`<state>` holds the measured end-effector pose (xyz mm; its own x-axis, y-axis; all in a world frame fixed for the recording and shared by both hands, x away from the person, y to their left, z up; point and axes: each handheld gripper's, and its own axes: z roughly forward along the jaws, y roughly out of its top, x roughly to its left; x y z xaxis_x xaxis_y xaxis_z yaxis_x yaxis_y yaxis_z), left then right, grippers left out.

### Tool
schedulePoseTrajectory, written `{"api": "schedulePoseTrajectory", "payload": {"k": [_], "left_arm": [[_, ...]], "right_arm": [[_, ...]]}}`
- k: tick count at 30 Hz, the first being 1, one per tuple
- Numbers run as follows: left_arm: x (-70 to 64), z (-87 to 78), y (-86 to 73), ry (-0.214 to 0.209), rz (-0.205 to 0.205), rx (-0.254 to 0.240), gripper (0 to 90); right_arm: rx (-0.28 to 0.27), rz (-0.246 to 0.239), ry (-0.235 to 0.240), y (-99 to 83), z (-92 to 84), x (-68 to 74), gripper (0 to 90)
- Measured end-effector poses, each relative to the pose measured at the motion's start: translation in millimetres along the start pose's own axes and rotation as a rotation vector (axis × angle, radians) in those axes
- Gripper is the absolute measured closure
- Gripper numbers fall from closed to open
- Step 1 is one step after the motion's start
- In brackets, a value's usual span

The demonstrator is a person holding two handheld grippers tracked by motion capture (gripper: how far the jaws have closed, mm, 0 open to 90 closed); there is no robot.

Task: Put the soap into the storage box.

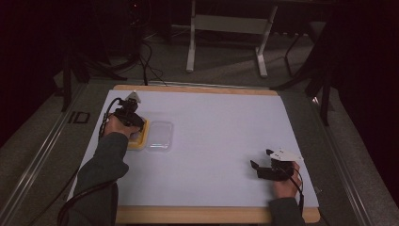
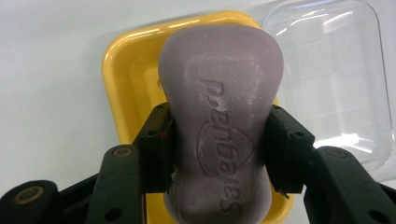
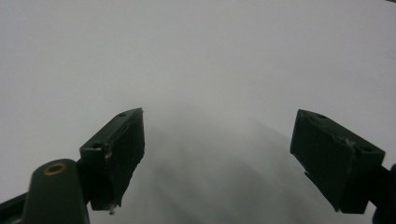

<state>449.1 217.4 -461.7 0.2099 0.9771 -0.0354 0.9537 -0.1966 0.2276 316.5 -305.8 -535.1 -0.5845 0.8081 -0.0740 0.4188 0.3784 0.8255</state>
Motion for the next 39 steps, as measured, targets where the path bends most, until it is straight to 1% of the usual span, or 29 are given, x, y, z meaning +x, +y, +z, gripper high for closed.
{"api": "schedulePoseTrajectory", "payload": {"k": [10, 18, 25, 28, 32, 39], "left_arm": [[2.0, 8.5, -2.5, 0.000, -0.011, 0.012, 49.7], [2.9, 13.9, -4.4, 0.015, -0.013, 0.025, 49.7], [2.7, 19.6, -5.3, 0.008, -0.022, 0.034, 49.7], [3.1, 20.9, -5.7, 0.008, -0.024, 0.035, 49.7], [3.1, 22.0, -6.2, 0.019, -0.024, 0.040, 49.7], [3.0, 24.0, -6.8, 0.016, -0.028, 0.043, 49.6]], "right_arm": [[0.001, 0.000, 0.000, 0.0, 0.1, 0.1, 17.4], [0.000, 0.000, 0.000, 0.0, 0.0, 0.0, 17.4], [-0.002, 0.001, 0.000, 0.0, -0.2, -0.2, 17.4], [-0.002, 0.001, 0.000, 0.0, -0.2, -0.2, 17.4], [-0.002, 0.000, -0.001, 0.0, -0.2, -0.2, 17.4], [-0.002, -0.001, -0.001, 0.0, -0.1, -0.1, 17.4]]}}
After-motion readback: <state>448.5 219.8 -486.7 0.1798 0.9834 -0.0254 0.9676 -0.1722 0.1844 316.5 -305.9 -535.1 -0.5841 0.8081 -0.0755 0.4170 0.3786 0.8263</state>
